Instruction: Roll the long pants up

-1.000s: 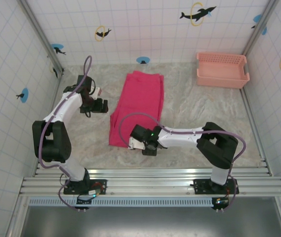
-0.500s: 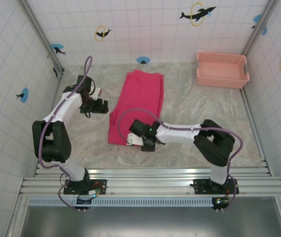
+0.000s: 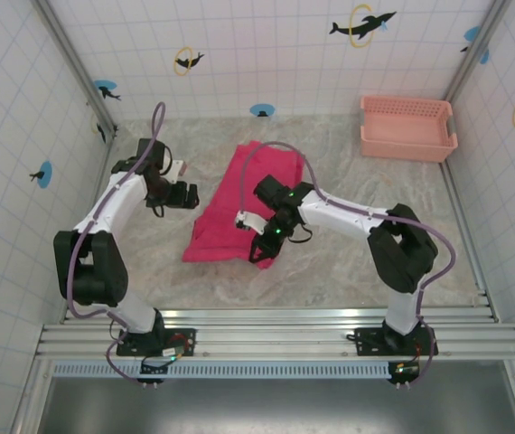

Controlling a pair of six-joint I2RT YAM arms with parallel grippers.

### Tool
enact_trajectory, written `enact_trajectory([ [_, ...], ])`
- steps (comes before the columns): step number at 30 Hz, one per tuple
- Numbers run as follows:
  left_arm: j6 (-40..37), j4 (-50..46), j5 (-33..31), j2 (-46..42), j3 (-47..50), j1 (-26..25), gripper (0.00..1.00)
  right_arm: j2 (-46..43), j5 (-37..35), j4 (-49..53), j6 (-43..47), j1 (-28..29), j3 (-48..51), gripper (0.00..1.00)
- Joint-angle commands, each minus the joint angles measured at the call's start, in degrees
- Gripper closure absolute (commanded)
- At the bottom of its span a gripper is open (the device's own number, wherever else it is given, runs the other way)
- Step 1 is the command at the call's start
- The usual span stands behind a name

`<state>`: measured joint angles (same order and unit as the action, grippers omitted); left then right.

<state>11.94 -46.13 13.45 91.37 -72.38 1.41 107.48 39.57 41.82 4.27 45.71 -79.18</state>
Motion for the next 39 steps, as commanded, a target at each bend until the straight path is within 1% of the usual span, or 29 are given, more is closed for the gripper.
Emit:
enact_trajectory([
  [1,-1.21,-0.79,1.67,-2.97,1.62,0.39,0.03,4.69,11.04,-3.71,-8.40,-3.68,-2.93,1.00],
  [5,-0.84,-1.80,4.60,-4.57,1.91,0.28,0.03,9.94,14.49,-4.79,-10.14,-7.08,-3.97,1.00],
  [7,-0.54,-2.18,7.67,-6.19,2.46,-0.22,0.08,11.77,14.53,-5.05,-10.66,-8.03,-4.23,1.00],
  [9,-0.69,-2.63,9.98,-8.57,3.09,-1.02,0.16,13.06,15.85,-5.31,-10.17,-8.93,-4.07,1.00],
  [11,-0.82,-4.20,10.71,-11.15,3.33,-1.73,0.30,13.66,15.12,-5.18,-9.68,-9.72,-3.45,1.00],
  [14,-0.34,-5.65,14.91,-14.50,5.05,-3.38,0.60,13.86,16.39,-5.20,-8.40,-10.89,-2.01,1.00],
  [15,-0.17,-6.40,15.45,-15.24,5.74,-4.29,0.67,13.81,17.15,-5.18,-7.92,-11.30,-1.66,1.00],
  [16,0.15,-7.38,15.03,-15.87,6.82,-5.74,0.77,13.70,17.52,-5.13,-7.55,-11.73,-1.15,1.00],
  [17,0.36,-7.96,14.66,-16.50,8.10,-7.14,0.84,13.72,17.67,-4.69,-7.11,-12.09,-1.02,1.00],
  [20,2.13,-7.69,15.34,-18.15,13.04,-10.08,0.98,14.11,19.29,-2.97,-5.49,-12.92,-1.38,1.00],
  [21,2.71,-7.24,16.14,-18.56,14.51,-10.66,1.00,14.27,19.75,-2.06,-4.93,-13.05,-1.77,1.00],
  [23,4.10,-6.48,17.12,-19.79,17.28,-12.10,1.00,14.85,20.45,0.69,-3.28,-13.26,-3.00,1.00],
  [25,5.04,-6.39,16.79,-20.67,18.28,-13.77,1.00,15.34,21.20,2.18,-2.37,-13.36,-3.87,1.00],
  [29,5.38,-7.30,15.32,-20.57,17.89,-15.75,1.00,15.52,21.72,3.21,-1.90,-13.51,-4.41,1.00],
  [33,5.67,-7.23,16.68,-17.59,16.55,-16.89,1.00,15.08,21.94,3.45,-1.90,-13.59,-4.57,1.00],
  [36,6.65,-7.51,11.90,-15.07,14.60,-20.18,1.00,14.57,22.51,3.69,-2.01,-13.61,-4.57,1.00],
  [39,8.33,-6.45,10.60,-11.44,12.52,-22.23,1.00,14.02,23.21,3.79,-2.14,-13.80,-4.66,1.00],
])
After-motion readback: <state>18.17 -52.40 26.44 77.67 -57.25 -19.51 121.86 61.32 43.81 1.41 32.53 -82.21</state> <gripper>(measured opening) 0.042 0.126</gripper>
